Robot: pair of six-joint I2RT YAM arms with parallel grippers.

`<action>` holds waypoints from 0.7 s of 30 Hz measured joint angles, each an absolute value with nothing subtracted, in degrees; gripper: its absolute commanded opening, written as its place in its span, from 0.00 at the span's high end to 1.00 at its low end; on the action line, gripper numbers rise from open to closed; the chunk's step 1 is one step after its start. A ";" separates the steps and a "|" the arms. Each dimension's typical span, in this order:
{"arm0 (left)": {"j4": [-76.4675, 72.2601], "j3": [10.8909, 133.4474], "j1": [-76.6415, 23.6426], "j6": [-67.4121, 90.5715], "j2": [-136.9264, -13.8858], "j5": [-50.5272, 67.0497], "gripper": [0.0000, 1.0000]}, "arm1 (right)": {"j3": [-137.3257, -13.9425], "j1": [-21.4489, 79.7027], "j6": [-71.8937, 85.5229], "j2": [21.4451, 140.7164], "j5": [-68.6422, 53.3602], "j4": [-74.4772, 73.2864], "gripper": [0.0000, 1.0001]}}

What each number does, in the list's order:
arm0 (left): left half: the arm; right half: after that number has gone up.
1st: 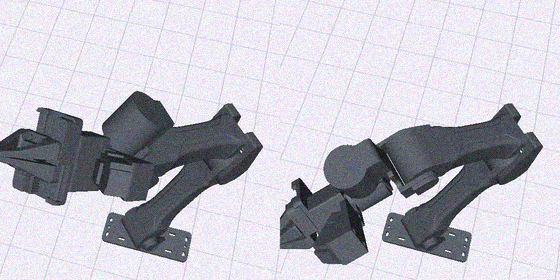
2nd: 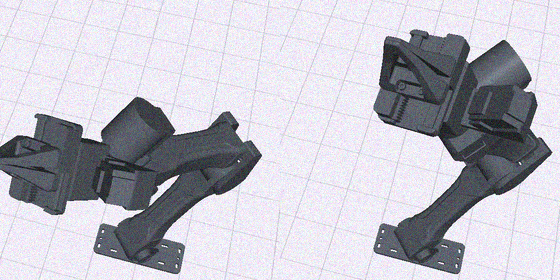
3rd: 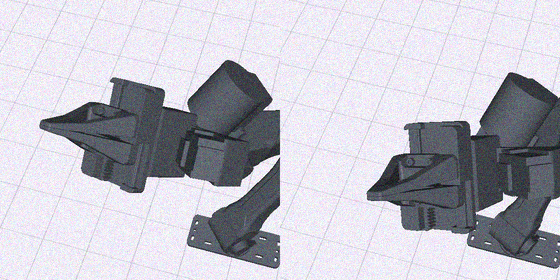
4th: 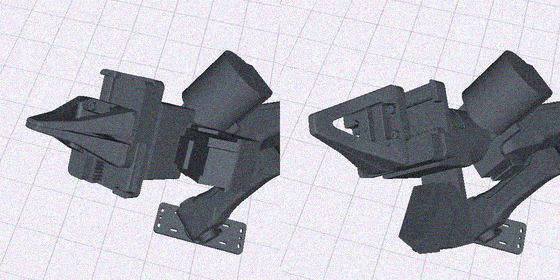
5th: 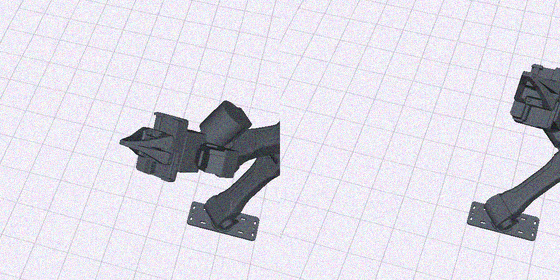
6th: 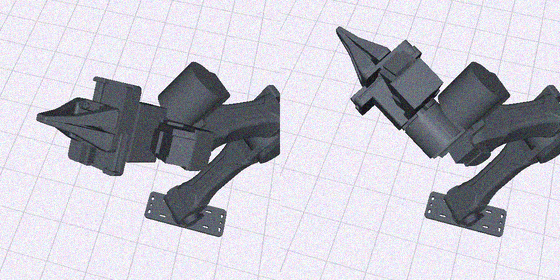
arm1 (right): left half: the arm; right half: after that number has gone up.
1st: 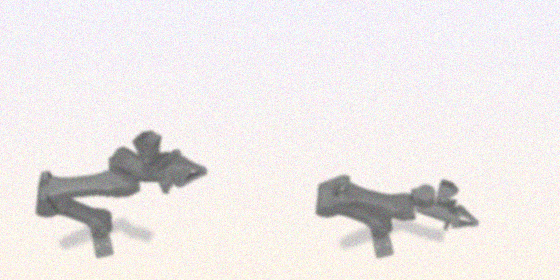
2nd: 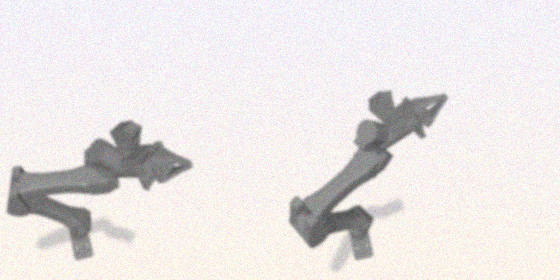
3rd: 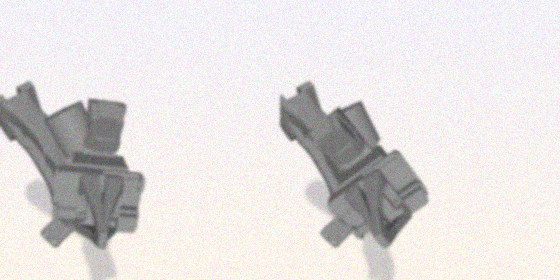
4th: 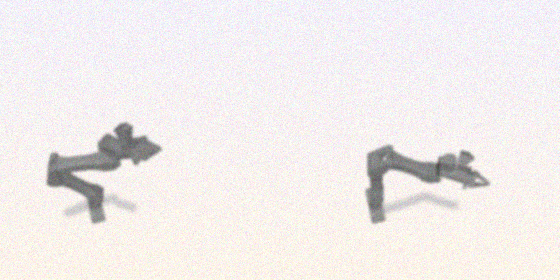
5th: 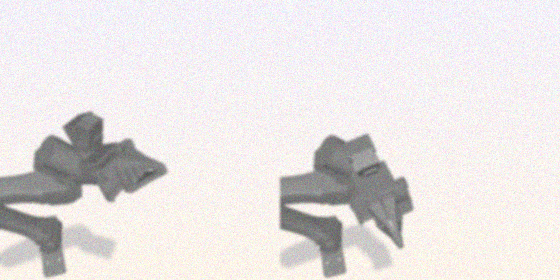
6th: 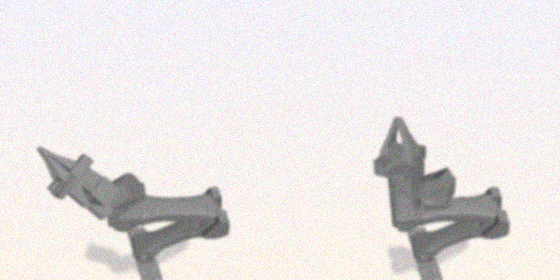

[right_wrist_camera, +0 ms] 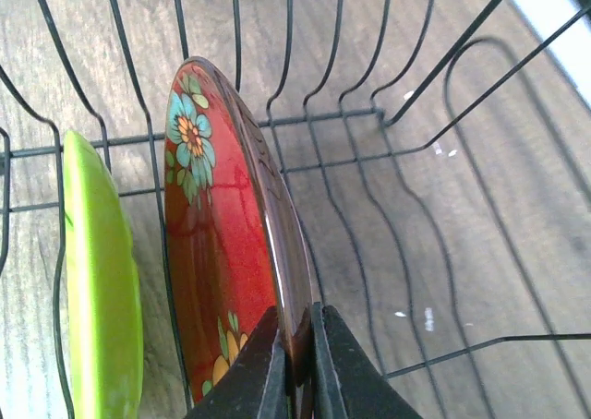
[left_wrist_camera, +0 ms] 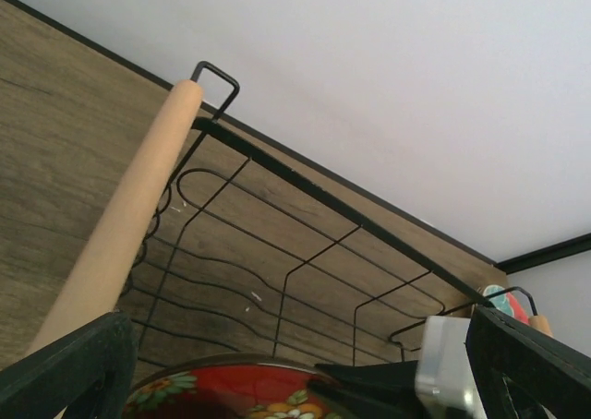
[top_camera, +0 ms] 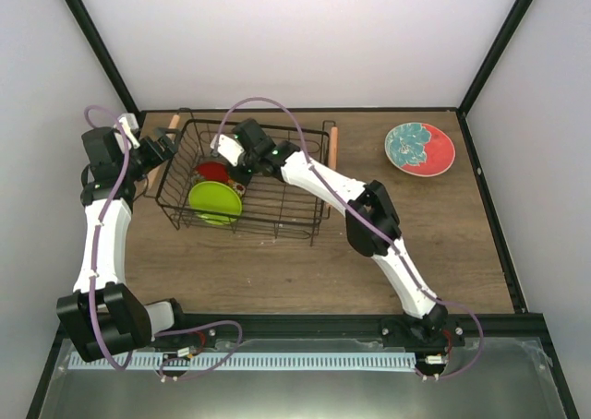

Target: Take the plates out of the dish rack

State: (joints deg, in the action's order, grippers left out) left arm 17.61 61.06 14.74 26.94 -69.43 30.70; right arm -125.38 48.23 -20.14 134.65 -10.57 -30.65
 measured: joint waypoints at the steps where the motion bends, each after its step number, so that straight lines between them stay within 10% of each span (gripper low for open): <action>1: 17.52 61.06 14.74 27.00 -69.47 30.70 0.00 | -125.38 48.16 -20.51 134.15 -10.09 -30.92 0.99; 21: 16.29 60.99 14.74 27.46 -69.95 30.96 0.00 | -123.66 43.75 -20.91 118.58 -4.29 -25.56 0.99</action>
